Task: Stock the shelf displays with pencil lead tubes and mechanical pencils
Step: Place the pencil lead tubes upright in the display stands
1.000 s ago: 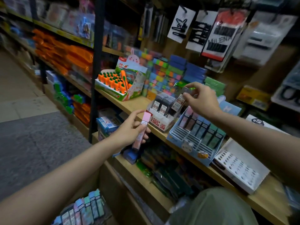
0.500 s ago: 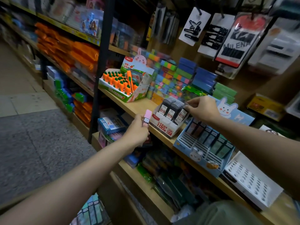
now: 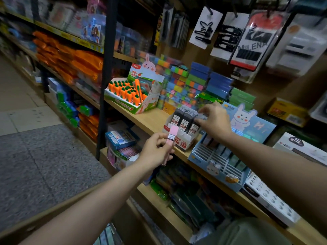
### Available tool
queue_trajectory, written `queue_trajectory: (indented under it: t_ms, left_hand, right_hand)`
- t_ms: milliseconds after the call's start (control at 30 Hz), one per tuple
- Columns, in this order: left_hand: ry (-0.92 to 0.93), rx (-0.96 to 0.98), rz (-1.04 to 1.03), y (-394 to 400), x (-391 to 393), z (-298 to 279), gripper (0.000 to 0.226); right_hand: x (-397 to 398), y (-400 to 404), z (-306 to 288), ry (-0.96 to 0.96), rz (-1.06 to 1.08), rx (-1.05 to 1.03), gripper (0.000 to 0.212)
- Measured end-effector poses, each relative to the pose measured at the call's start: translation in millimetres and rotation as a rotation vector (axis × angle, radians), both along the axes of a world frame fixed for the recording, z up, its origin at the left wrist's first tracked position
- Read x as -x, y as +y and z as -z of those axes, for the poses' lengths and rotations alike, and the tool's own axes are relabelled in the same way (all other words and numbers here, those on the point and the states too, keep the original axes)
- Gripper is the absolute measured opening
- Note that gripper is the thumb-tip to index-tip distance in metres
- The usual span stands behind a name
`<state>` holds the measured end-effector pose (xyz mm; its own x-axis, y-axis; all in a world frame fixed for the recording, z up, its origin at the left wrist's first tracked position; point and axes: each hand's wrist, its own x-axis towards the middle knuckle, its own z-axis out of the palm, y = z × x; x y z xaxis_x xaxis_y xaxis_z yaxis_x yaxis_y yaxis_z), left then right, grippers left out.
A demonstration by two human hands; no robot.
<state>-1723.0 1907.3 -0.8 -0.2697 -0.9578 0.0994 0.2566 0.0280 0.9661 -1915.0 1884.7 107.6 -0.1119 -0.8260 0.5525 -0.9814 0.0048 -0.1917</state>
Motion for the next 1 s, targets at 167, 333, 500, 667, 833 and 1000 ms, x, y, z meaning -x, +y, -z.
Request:
queue_trajectory:
  t_ms: [167, 333, 500, 667, 833, 1000]
  left_hand:
    - [0.028, 0.055, 0.042, 5.2, 7.2, -1.6, 0.017]
    - [-0.054, 0.160, 0.116, 14.2, 20.9, -1.8, 0.014]
    - [-0.202, 0.306, 0.085, 18.5, 35.1, -4.9, 0.015]
    - [-0.483, 0.337, -0.134, 17.6, 48.9, 3.0, 0.035]
    - [-0.532, 0.311, -0.141, 15.4, 62.6, 7.2, 0.048]
    - [-0.506, 0.293, -0.131, 12.3, 74.3, 3.6, 0.050]
  right_hand:
    - [-27.0, 52.4, 20.3, -0.388, -0.286, -0.155, 0.025]
    - [-22.5, 89.7, 27.6, -0.482, -0.310, -0.156, 0.031]
    - [1.9, 93.7, -8.3, -0.411, -0.282, -0.181, 0.027]
    - [42.8, 85.6, -43.3, -0.341, -0.189, -0.041, 0.025]
    - [65.1, 74.8, -34.7, -0.180, -0.116, 0.010, 0.023]
    - [67.0, 60.6, -21.1, -0.061, -0.135, 0.018, 0.019]
